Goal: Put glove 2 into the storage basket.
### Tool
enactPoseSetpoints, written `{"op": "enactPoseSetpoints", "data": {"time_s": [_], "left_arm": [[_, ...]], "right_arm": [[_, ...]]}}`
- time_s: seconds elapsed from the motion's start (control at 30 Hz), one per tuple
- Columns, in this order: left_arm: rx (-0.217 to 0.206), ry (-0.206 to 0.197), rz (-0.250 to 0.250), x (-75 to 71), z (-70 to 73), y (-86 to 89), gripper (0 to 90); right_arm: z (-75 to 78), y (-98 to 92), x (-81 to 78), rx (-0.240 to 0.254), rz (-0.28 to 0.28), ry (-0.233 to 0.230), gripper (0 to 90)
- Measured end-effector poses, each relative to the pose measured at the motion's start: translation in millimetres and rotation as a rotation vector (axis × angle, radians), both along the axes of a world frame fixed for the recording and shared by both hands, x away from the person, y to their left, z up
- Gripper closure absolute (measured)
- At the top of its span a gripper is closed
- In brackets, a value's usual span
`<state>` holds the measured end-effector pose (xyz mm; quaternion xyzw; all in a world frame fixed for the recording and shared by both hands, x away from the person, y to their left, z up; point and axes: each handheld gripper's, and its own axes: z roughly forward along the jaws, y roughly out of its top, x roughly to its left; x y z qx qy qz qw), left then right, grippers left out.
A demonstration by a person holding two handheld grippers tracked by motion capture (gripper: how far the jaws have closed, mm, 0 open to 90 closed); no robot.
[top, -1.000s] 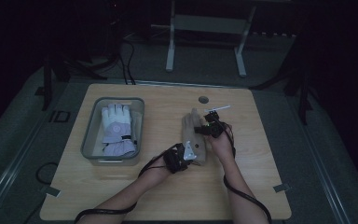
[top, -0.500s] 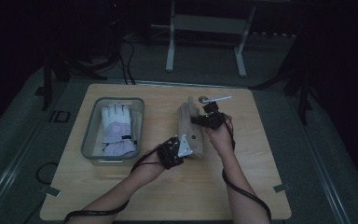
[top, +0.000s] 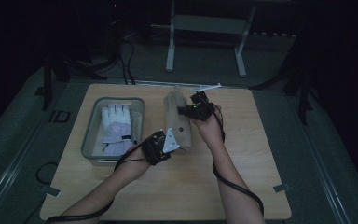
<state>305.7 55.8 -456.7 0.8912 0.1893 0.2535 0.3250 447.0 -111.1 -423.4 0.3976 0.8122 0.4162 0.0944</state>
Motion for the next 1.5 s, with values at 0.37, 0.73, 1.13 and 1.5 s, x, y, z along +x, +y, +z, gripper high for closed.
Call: {"op": "enactPoseSetpoints", "data": {"time_s": [0.37,0.73,1.13,1.5], "left_arm": [[0.023,-0.028,0.06,-12.3,11.6,42.1,82.0],[0.025,-0.017,0.142,-23.5,15.3,95.2,82.0],[0.031,0.01,0.217,-32.3,8.2,138.7,81.9],[0.019,0.078,0.252,-22.8,-13.3,156.3,81.6]], "right_arm": [[17.7,54.6,-3.0,0.006,0.084,-0.031,76.0],[21.0,111.2,-2.6,-0.006,0.163,-0.029,75.9],[11.3,173.3,0.3,-0.022,0.246,-0.005,75.8],[-15.6,195.5,11.6,-0.065,0.255,0.033,75.7]]}}
